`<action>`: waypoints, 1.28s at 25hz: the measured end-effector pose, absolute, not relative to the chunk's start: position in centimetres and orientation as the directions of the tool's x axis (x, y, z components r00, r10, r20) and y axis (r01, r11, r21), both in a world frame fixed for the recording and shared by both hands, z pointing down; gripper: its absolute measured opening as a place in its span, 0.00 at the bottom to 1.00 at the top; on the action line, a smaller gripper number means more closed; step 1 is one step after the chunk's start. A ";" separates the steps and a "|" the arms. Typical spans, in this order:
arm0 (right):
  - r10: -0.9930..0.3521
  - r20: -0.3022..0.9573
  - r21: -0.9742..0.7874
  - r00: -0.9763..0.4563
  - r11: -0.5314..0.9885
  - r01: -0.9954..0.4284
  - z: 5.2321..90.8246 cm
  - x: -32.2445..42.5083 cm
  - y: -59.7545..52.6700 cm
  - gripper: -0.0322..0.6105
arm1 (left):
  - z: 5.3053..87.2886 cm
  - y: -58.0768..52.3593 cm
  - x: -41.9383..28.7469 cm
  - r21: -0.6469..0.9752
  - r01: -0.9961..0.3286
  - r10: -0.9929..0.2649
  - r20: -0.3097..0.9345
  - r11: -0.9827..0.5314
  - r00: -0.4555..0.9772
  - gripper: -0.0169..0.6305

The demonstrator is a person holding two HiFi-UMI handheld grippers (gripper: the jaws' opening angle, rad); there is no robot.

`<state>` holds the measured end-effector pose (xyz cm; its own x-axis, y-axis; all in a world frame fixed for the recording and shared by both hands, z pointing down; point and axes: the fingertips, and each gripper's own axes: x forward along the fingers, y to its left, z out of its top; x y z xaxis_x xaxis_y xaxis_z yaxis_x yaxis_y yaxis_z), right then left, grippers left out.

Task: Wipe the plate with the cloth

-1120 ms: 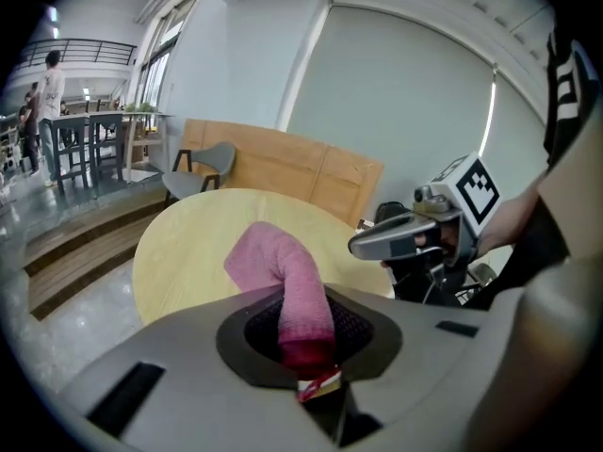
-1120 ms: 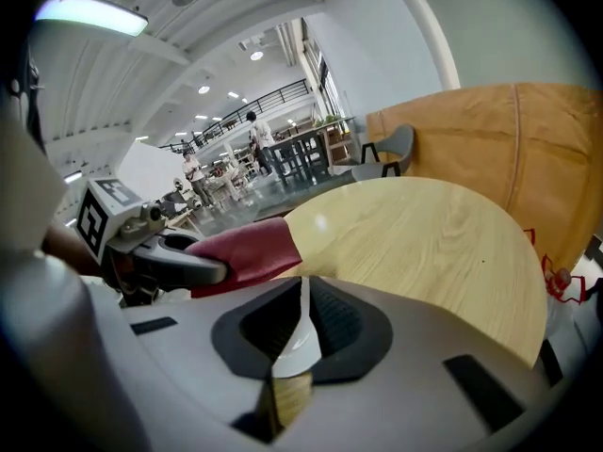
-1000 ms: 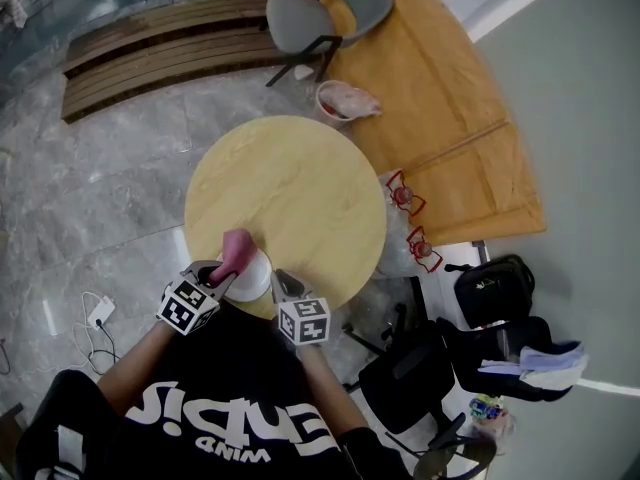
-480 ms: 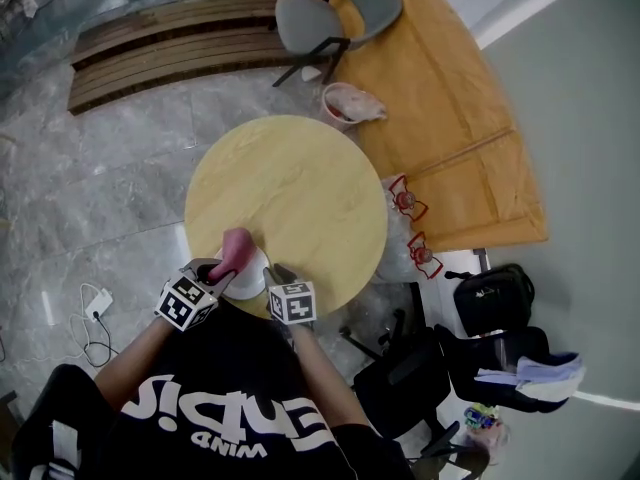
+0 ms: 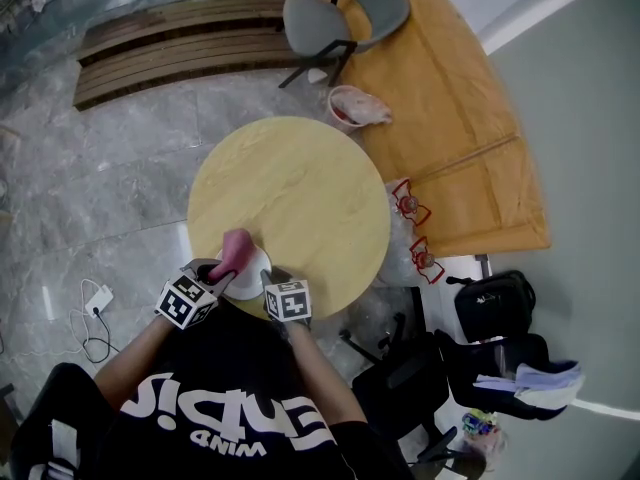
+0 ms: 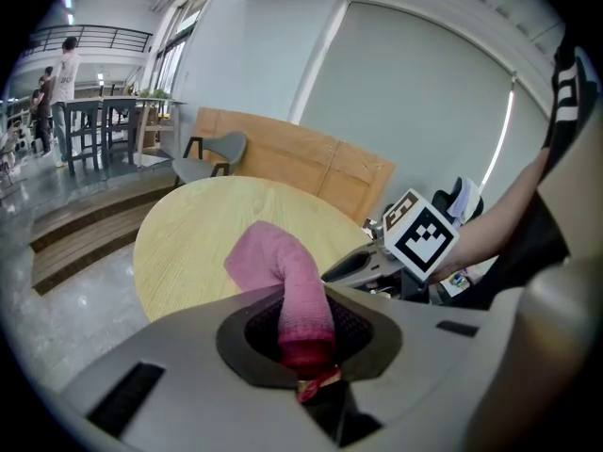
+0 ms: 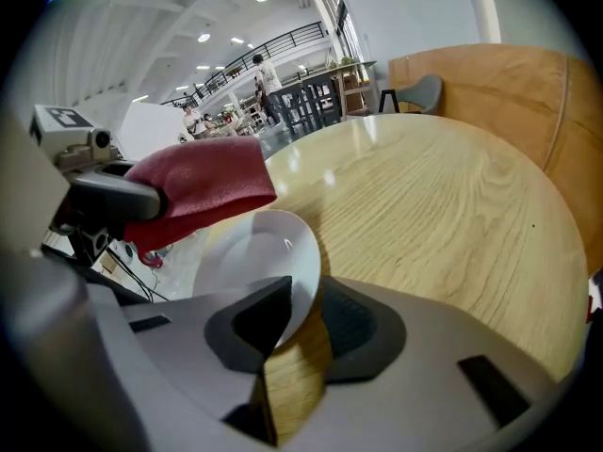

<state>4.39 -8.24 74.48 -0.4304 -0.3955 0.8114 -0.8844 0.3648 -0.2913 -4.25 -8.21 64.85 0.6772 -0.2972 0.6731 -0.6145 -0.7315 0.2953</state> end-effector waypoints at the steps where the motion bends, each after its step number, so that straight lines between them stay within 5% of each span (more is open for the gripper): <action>1: -0.397 0.812 -0.290 -0.427 0.360 -0.887 74.5 4.4 -8.2 0.18 | 65.0 -8.1 -4.3 0.298 -0.616 -0.296 0.674 -0.729 0.677 0.10; 32: -0.421 0.808 -0.306 -0.412 0.297 -0.905 74.6 4.8 -8.3 0.18 | 69.6 -8.4 3.4 0.322 -0.478 -0.072 0.766 -0.817 0.639 0.10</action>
<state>4.78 -8.29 74.55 -0.4116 -0.4210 0.8083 -0.9045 0.2970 -0.3060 3.43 -8.37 69.59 0.6387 -0.0717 0.7661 -0.4778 -0.8173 0.3219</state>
